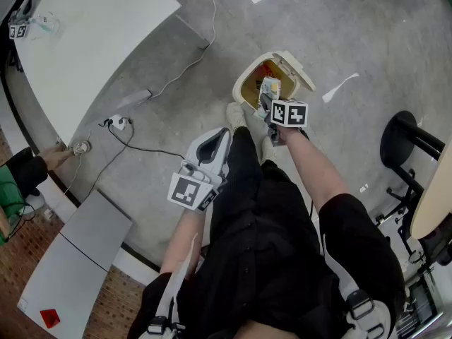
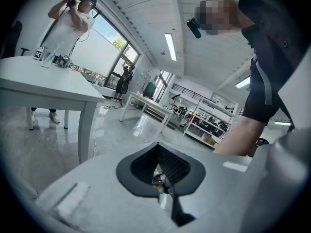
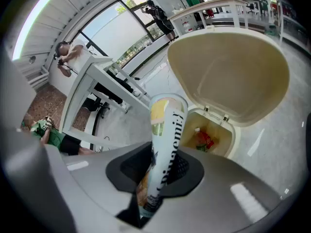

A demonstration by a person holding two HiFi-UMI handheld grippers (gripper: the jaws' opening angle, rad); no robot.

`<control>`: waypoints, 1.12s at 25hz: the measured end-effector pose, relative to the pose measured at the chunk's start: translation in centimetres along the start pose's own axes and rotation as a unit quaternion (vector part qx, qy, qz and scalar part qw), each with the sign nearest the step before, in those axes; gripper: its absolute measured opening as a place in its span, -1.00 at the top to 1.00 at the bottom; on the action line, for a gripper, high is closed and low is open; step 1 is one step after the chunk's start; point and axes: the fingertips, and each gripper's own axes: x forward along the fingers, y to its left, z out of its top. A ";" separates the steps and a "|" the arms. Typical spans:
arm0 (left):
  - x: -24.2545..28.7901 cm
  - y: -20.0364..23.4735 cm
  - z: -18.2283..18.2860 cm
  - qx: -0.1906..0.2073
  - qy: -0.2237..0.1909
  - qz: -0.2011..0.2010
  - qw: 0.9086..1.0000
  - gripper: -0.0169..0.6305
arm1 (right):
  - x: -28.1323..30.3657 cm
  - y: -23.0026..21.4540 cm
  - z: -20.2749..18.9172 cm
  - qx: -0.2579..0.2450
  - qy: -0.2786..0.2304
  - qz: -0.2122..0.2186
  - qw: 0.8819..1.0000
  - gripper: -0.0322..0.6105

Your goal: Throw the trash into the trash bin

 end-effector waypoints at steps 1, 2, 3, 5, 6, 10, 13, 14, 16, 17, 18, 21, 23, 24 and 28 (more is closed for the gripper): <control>-0.1 0.0 -0.1 -0.001 0.001 0.001 1.000 0.95 | 0.3 -0.1 0.1 -0.001 0.000 -0.002 1.000 0.70; -0.3 0.0 -0.2 -0.002 0.002 0.002 1.000 0.95 | 0.6 -0.2 0.2 0.000 0.001 -0.003 1.000 0.70; -0.4 0.0 -0.3 -0.004 0.003 0.004 1.000 0.95 | 0.8 -0.2 0.2 0.002 0.002 -0.004 1.000 0.69; -0.7 0.1 -0.5 -0.011 0.006 0.007 1.000 0.95 | 1.4 -0.1 0.2 0.009 0.009 0.004 1.000 0.61; -0.9 0.1 -0.7 -0.013 0.008 0.007 1.000 0.95 | 1.6 0.1 0.2 0.012 0.014 0.008 1.000 0.38; -1.1 0.5 -1.1 -0.018 0.015 0.008 1.000 0.95 | 1.9 0.1 0.3 0.014 0.017 0.006 1.000 0.36; -0.7 0.4 -1.0 -0.017 0.015 0.006 1.000 0.95 | 1.7 0.0 0.3 0.018 0.013 0.013 1.000 0.47; -0.5 0.3 -0.9 -0.016 0.015 0.005 1.000 0.95 | 1.5 -0.1 0.3 0.019 0.013 0.015 1.000 0.51; -0.1 -0.1 -0.7 -0.013 0.013 0.000 1.000 0.95 | 1.1 -0.1 0.2 0.021 0.009 0.016 1.000 0.60; 0.1 -0.2 -0.6 -0.011 0.013 -0.003 1.000 0.95 | 0.8 -0.1 0.3 0.021 0.005 0.017 1.000 0.63; 0.3 -0.4 -0.5 -0.010 0.012 -0.005 1.000 0.95 | 0.4 0.1 0.5 0.020 -0.001 0.020 1.000 0.69; 0.9 -1.1 0.0 -0.004 0.005 -0.010 1.000 0.95 | -1.2 1.2 1.4 0.005 -0.026 0.042 0.999 0.82; 1.3 -1.8 0.7 0.003 -0.004 -0.010 1.000 0.95 | -2.9 2.3 2.4 -0.013 -0.046 0.060 0.997 0.87; 1.4 -2.1 1.2 0.006 -0.011 -0.009 1.000 0.95 | -4.0 3.0 2.9 -0.025 -0.057 0.069 0.996 0.88; 1.4 -3.7 3.4 0.026 -0.040 -0.007 0.999 0.95 | -9.2 6.0 5.0 -0.094 -0.106 0.106 0.984 0.88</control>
